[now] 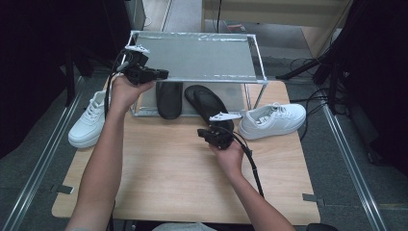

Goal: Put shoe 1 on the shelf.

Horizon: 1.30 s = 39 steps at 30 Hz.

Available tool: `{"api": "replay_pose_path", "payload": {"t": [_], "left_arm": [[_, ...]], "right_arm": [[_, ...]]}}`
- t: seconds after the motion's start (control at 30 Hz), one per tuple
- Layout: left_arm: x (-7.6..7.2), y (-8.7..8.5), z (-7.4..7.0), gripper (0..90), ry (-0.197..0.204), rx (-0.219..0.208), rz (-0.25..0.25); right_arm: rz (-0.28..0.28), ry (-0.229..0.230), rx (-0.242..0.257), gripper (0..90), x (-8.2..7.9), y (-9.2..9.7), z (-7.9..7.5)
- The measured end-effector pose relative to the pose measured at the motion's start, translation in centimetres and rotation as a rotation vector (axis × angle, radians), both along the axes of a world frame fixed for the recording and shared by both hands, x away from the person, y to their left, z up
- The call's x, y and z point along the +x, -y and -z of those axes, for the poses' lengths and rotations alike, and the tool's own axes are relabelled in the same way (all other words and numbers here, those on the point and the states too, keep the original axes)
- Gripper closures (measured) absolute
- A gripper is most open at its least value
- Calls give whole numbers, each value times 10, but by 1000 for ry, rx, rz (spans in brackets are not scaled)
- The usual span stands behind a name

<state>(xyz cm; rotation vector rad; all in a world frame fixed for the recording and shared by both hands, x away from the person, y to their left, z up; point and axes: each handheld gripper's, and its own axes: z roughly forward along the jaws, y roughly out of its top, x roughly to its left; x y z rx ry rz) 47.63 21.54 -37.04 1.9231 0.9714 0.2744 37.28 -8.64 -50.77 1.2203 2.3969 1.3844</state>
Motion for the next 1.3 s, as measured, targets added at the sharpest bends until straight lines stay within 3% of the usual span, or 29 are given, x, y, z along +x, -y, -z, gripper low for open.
{"api": "replay_pose_path", "payload": {"t": [0.5,0.9,1.3], "left_arm": [[-1,-1,1,877,3,-9,-2],[-1,-1,1,877,3,-8,-1],[0,-1,1,877,3,-12,-1]], "right_arm": [[85,16,-10,900,-10,53,9],[166,10,-50,900,-13,94,13],[208,22,-90,900,0,99,20]]}}
